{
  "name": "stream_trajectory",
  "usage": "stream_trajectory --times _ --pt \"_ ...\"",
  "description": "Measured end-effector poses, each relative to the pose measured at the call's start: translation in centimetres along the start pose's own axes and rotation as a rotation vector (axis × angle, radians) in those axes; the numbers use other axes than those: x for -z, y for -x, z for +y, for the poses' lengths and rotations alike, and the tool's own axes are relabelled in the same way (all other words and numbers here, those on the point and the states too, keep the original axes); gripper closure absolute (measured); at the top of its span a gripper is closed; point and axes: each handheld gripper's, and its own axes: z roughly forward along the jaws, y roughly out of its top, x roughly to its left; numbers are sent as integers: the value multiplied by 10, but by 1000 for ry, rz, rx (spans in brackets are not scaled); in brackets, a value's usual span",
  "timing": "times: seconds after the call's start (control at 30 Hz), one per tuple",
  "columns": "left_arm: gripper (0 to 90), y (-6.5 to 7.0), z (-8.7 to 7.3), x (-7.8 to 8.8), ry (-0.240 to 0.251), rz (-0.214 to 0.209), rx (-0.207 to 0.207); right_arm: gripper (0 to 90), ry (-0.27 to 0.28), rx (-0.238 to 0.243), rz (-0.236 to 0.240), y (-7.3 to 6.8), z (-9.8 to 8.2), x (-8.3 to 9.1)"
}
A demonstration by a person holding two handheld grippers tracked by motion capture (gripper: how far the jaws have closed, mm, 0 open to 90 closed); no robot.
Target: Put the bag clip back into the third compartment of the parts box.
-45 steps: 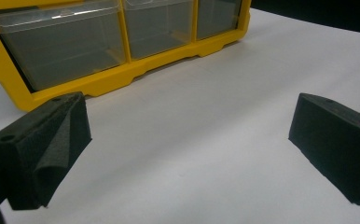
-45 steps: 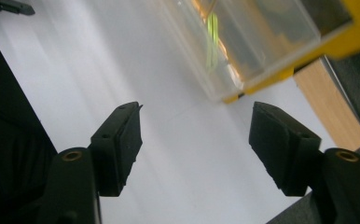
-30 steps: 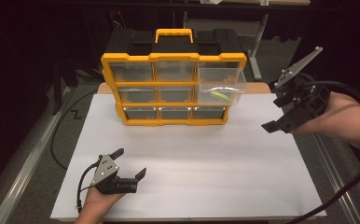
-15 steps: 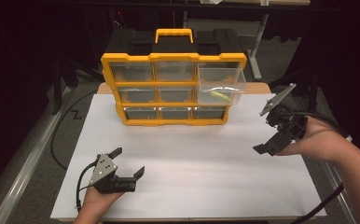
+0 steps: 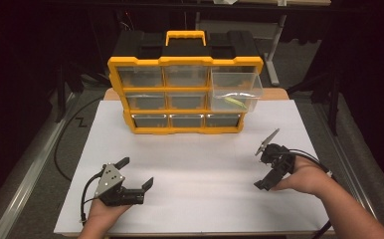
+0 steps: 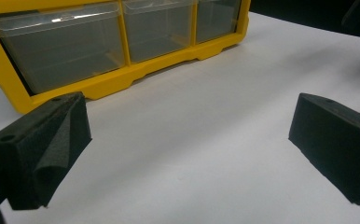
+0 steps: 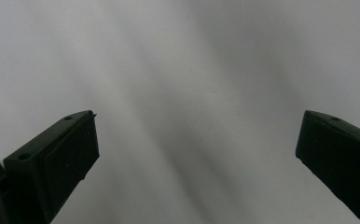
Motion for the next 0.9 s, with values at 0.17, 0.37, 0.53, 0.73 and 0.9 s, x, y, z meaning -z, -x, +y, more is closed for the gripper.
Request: stream_trajectory --times 0.17,0.37,0.53,0.73,0.9 --pt "4 0 -1 0 -6 1 1 0 38 -39 12 -2 -9 -32" --pt "4 -1 -1 -1 -10 3 10 0 303 -116 33 -8 -27 -45" --pt "4 -3 -2 0 -8 15 23 0 629 -202 12 -15 -45 -45" --pt "4 -6 -4 1 -6 38 64 0 890 -269 -31 -22 -63 -39" --pt "4 -6 -4 -1 -7 46 79 0 1005 -318 -64 -25 -84 -33"
